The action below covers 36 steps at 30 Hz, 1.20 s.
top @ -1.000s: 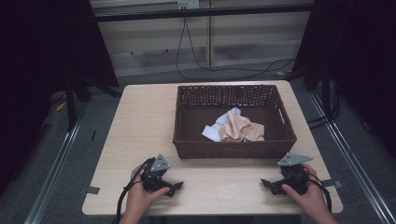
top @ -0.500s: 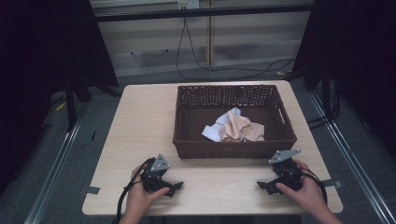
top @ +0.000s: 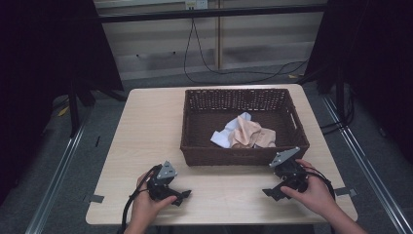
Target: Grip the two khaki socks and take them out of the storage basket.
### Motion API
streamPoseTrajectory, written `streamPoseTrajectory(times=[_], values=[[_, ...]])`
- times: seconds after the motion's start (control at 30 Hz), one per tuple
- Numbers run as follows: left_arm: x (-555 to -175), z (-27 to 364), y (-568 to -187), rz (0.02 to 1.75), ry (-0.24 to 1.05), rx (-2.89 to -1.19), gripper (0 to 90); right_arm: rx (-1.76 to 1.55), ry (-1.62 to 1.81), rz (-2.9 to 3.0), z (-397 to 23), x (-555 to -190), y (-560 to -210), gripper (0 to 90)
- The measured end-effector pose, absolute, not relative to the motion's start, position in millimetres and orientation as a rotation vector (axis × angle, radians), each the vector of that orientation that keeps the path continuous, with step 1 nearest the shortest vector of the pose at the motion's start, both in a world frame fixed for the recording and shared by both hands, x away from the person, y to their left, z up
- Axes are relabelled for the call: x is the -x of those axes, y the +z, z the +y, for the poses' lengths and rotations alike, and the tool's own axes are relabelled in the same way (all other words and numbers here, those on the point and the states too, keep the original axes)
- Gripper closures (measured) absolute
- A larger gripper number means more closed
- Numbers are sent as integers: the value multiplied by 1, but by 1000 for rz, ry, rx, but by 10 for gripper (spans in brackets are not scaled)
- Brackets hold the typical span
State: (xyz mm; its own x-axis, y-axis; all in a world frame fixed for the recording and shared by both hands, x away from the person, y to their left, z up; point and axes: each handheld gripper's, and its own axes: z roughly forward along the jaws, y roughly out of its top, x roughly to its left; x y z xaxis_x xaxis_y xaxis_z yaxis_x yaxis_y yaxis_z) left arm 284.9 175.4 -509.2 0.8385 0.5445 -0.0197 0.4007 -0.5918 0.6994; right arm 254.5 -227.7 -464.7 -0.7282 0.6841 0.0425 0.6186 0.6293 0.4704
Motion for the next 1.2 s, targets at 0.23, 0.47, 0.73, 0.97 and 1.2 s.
streamPoseTrajectory(times=[0.23, 0.47, 0.73, 0.97, 1.2], values=[[-285, 175, -509, 683, 254, -2282, 4, -1067, 638, 2785, -221, -262, -450, 54], [-285, 175, -509, 683, 254, -2282, 4, -1019, 524, 2866, -217, -268, -438, 60], [-285, 175, -509, 688, 253, -2279, 4, -961, 460, 2935, -205, -275, -422, 60], [-285, 175, -509, 685, 254, -2280, 5, -929, 378, 2979, -196, -284, -403, 62], [-285, 175, -509, 686, 254, -2282, 4, -924, 361, 2988, -193, -295, -381, 63]])
